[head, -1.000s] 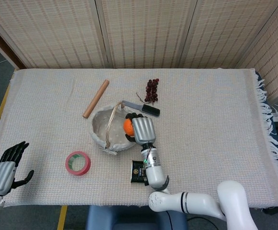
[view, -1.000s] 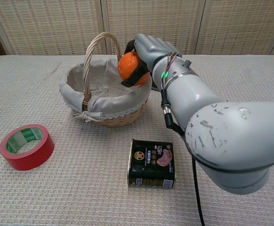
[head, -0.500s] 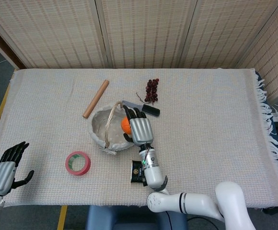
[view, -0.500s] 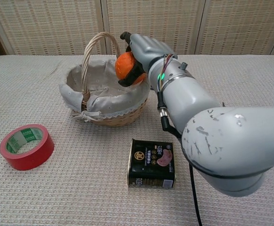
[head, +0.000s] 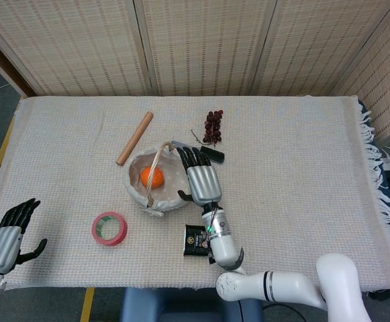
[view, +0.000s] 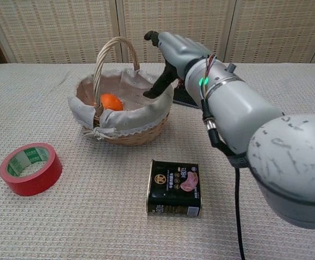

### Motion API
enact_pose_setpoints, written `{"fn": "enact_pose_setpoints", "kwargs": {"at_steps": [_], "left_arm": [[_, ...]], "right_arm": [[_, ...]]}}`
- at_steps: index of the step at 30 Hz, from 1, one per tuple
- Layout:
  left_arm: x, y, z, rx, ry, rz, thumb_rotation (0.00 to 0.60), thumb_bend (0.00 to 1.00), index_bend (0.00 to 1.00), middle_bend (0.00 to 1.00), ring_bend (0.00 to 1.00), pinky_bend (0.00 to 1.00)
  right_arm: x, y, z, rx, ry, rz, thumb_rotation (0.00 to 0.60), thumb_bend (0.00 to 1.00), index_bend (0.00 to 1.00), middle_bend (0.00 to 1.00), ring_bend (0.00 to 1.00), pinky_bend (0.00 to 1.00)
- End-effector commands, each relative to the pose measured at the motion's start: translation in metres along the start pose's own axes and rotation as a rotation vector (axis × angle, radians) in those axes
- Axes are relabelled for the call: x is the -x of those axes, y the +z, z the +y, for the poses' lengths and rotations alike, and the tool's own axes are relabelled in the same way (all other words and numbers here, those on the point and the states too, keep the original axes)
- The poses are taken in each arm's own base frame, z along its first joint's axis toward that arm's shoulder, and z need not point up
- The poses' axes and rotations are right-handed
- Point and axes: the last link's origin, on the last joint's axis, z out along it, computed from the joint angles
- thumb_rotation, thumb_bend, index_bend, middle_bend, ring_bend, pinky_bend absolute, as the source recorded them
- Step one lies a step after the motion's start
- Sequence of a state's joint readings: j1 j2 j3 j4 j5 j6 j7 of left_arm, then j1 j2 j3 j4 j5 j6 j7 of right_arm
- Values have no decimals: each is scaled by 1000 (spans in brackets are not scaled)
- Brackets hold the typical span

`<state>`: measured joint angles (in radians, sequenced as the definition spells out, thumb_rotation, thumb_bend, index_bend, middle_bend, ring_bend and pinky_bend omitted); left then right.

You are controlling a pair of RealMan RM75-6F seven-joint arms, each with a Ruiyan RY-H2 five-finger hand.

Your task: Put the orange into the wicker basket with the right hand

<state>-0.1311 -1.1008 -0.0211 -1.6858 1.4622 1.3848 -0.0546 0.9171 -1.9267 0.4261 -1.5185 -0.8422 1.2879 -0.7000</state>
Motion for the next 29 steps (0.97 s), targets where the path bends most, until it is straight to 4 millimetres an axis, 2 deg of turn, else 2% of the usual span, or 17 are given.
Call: {"fn": "enact_pose_setpoints", "kwargs": {"at_steps": [1, 8, 12, 15, 19, 21, 24, 29], "left_arm": [[0, 0, 0, 0, 2, 1, 600, 347, 0, 0, 0, 65], [1, 1, 0, 1, 21, 0, 600, 347, 0, 0, 0, 65], [1, 1, 1, 4, 36, 3, 600, 347, 0, 0, 0, 65], [1, 1, 1, 6, 48, 9, 600, 346, 0, 0, 0, 65], [2, 1, 1, 13, 64, 14, 600, 345, 0, 0, 0, 64], [2, 1, 1, 15, 74, 17, 600, 345, 0, 0, 0, 64], [3, 1, 1, 11, 80, 18, 600, 345, 0, 0, 0, 64], [4, 0, 3, 6, 94, 27, 600, 346, 0, 0, 0, 64]], "right_arm": [[-21, -28, 35, 25, -94, -25, 600, 86, 0, 16, 0, 82], [-59, -91, 110, 113, -202, -59, 600, 86, 0, 0, 0, 65], [-74, -139, 156, 176, -262, -86, 600, 86, 0, 0, 0, 64], [-84, -184, 191, 216, -283, -85, 600, 86, 0, 0, 0, 64], [-90, -227, 222, 235, -297, -56, 600, 86, 0, 0, 0, 64], [-92, -242, 236, 234, -313, -34, 600, 86, 0, 0, 0, 64], [-94, -253, 250, 224, -334, 1, 600, 86, 0, 0, 0, 64], [-97, -255, 256, 215, -298, 25, 600, 86, 0, 0, 0, 64]]}}
